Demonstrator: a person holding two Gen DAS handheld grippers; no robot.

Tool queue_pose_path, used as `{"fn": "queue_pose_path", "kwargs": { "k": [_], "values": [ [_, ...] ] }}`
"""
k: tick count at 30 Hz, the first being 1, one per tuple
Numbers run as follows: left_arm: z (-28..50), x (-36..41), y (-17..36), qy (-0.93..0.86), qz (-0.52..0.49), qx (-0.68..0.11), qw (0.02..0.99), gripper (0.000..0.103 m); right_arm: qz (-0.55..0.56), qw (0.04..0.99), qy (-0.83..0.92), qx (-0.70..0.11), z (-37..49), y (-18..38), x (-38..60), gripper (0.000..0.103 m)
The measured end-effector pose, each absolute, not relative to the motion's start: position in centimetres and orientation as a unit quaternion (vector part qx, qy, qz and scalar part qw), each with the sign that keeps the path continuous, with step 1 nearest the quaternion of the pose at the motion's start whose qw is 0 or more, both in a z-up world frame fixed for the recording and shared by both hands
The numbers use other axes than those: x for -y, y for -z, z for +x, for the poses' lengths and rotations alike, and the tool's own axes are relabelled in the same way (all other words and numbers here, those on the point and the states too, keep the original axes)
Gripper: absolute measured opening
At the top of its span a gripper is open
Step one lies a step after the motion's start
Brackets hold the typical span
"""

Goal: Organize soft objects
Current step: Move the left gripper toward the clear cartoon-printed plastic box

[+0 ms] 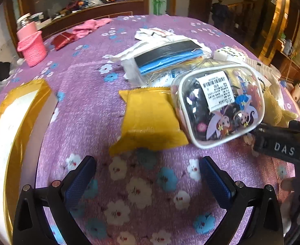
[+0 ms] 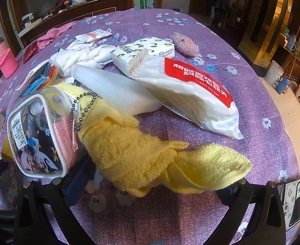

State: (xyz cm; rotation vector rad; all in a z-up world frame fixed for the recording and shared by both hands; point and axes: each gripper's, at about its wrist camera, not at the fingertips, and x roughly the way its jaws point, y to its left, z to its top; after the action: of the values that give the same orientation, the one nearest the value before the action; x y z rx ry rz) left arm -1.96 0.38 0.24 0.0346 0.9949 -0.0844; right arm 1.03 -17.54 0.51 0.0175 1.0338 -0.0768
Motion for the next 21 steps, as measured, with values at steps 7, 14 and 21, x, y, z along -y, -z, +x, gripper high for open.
{"fn": "queue_pose_path", "kwargs": {
  "k": [7, 14, 21],
  "values": [
    [-2.0, -0.4, -0.4, 0.036, 0.011, -0.477, 0.878, 0.103, 0.010, 0.871, 0.061, -0.488, 0.3, -0.7, 17.5, 0.103],
    [-2.2, -0.5, -0.3, 0.040, 0.017, -0.480, 0.876, 0.103, 0.044, 0.940, 0.055, -0.334, -5.4, -5.9, 18.4, 0.103],
    [-3.6, -3.1, -3.4, 0.111, -0.042, -0.460, 0.880, 0.089, 0.019, 0.957, 0.077, -0.278, -4.1, -6.6, 19.1, 0.103]
  ]
}}
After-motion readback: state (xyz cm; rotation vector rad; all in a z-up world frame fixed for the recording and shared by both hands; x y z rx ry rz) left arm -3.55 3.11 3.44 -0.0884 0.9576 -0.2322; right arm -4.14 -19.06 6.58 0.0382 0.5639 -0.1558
